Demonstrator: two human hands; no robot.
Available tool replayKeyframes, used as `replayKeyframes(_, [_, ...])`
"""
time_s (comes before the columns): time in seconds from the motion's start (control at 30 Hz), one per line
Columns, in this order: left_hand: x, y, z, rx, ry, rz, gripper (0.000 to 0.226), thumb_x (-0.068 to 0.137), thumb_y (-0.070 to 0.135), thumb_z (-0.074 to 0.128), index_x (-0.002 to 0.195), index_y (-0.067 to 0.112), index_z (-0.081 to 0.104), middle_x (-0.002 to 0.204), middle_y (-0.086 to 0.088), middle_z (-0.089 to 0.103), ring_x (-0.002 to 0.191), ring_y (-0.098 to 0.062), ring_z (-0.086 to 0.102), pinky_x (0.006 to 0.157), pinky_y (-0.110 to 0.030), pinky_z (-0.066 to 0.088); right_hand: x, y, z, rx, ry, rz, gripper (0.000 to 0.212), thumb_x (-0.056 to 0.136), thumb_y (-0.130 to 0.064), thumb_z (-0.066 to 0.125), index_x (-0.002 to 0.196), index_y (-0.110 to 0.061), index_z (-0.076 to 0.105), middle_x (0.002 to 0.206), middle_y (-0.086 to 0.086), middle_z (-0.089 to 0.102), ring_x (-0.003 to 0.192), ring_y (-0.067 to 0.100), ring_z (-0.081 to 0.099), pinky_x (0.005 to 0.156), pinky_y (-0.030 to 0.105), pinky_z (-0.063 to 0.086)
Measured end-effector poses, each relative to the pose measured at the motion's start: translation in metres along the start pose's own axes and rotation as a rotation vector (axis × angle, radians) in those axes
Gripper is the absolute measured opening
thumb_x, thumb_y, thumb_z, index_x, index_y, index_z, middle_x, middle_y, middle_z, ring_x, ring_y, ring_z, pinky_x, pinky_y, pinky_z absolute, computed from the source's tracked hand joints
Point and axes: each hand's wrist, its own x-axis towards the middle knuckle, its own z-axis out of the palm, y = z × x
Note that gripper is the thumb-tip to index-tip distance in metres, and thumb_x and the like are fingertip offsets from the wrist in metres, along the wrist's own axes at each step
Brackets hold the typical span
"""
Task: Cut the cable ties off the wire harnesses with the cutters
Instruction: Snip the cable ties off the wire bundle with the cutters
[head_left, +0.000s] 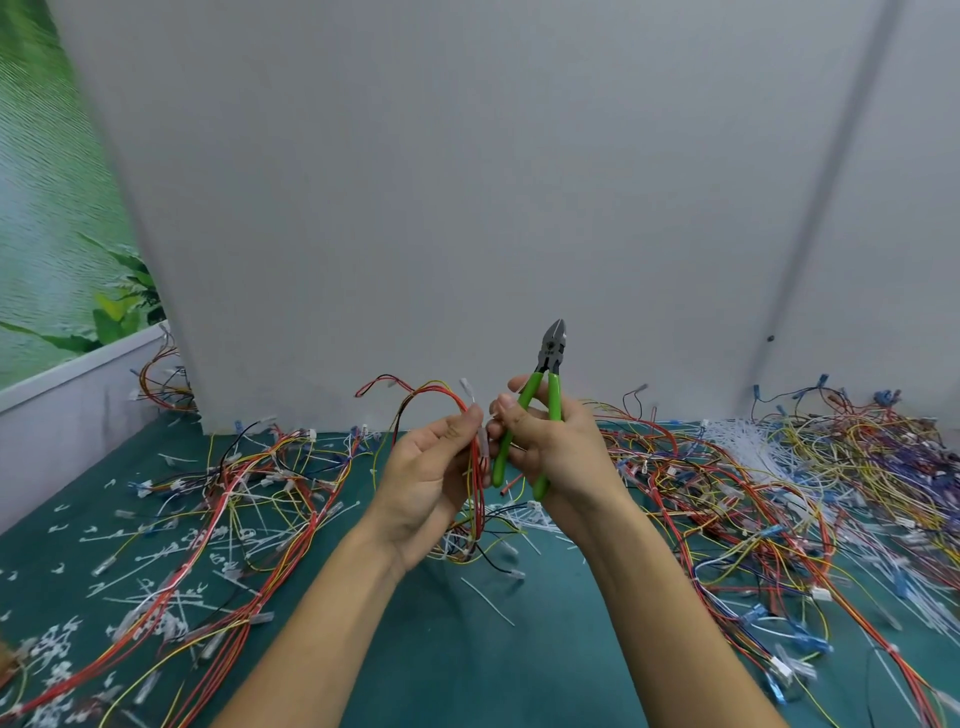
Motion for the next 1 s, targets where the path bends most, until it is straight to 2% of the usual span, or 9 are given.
replayKeyframes(0.17, [-0.001,0.004,-0.002,0.062,-0.038,-0.003,0.021,0.083,0.025,0.067,0.070,0.010,0.073,0.082,-0.013,0.059,0.061,-0.015,0.055,0.057,-0.025,0.049,-0.002,0.000,0.002,0.036,-0.004,0.027,0.014,0.098,-0.006,0.065,0.111,-0.009,0.058,0.071,0.006,0.065,0.064,0.019,0.064,0.073,0.039,0.058])
replayKeyframes(0.33, [0.000,0.004,-0.009,0.122,-0.034,-0.011,0.022,0.081,0.022,0.072,0.091,0.002,0.070,0.077,-0.011,0.061,0.067,-0.016,0.057,0.059,-0.023,0.052,-0.002,0.003,0.005,0.037,0.035,0.033,0.013,0.098,-0.006,0.066,0.110,-0.008,0.061,0.079,0.008,0.065,0.072,0.021,0.065,0.072,0.036,0.060])
replayKeyframes(0.4, [0.002,0.000,-0.010,0.108,-0.013,0.008,0.020,0.080,0.021,0.073,0.092,0.005,0.070,0.079,-0.010,0.065,0.067,-0.014,0.060,0.060,-0.022,0.053,-0.002,0.004,0.005,0.054,0.045,0.038,0.010,0.098,-0.006,0.066,0.107,-0.008,0.062,0.078,0.006,0.064,0.073,0.020,0.065,0.072,0.035,0.060])
replayKeyframes(0.47, [0.004,-0.005,-0.008,0.070,-0.003,0.023,0.016,0.082,0.019,0.072,0.093,0.007,0.070,0.084,-0.008,0.069,0.071,-0.011,0.063,0.063,-0.020,0.053,-0.002,0.005,0.006,0.088,0.042,0.038,0.003,0.100,-0.005,0.062,0.100,-0.009,0.062,0.076,0.005,0.062,0.067,0.017,0.063,0.067,0.031,0.057])
replayKeyframes(0.6, [0.006,-0.011,-0.008,-0.045,0.002,0.014,0.018,0.081,0.020,0.076,0.091,0.007,0.068,0.086,-0.006,0.073,0.080,-0.010,0.069,0.069,-0.020,0.055,-0.001,0.007,0.009,0.188,0.064,0.045,0.014,0.104,-0.005,0.053,0.092,-0.009,0.058,0.072,0.006,0.056,0.057,0.014,0.057,0.056,0.025,0.053])
replayKeyframes(0.7, [0.007,-0.013,-0.007,-0.109,0.002,-0.011,0.013,0.085,0.018,0.069,0.079,0.008,0.064,0.081,-0.005,0.066,0.084,-0.013,0.060,0.079,-0.023,0.047,-0.001,0.009,0.013,0.277,0.110,0.076,0.013,0.104,-0.002,0.051,0.094,-0.009,0.056,0.070,0.006,0.056,0.060,0.019,0.055,0.060,0.033,0.052])
replayKeyframes(0.83, [0.008,-0.015,-0.006,-0.161,0.008,-0.018,0.012,0.085,0.019,0.068,0.081,0.009,0.062,0.074,-0.001,0.061,0.082,-0.014,0.041,0.080,-0.029,0.034,0.000,0.010,0.018,0.361,0.164,0.119,0.014,0.104,0.001,0.049,0.095,-0.009,0.053,0.071,0.007,0.053,0.064,0.026,0.049,0.062,0.040,0.045])
replayKeyframes(0.9, [0.007,-0.016,-0.005,-0.192,-0.001,-0.015,0.012,0.084,0.018,0.071,0.082,0.010,0.063,0.073,0.001,0.063,0.079,-0.012,0.045,0.077,-0.026,0.036,0.000,0.009,0.019,0.393,0.160,0.136,0.015,0.104,0.001,0.049,0.094,-0.010,0.052,0.071,0.007,0.052,0.061,0.026,0.050,0.061,0.040,0.043])
replayKeyframes(1.0, [0.007,-0.017,-0.006,-0.234,-0.032,-0.003,0.017,0.078,0.021,0.078,0.083,0.011,0.066,0.074,0.000,0.067,0.078,-0.010,0.064,0.080,-0.024,0.051,0.000,0.008,0.020,0.441,0.145,0.166,0.017,0.105,-0.001,0.048,0.093,-0.010,0.053,0.070,0.007,0.051,0.059,0.025,0.050,0.061,0.039,0.044])
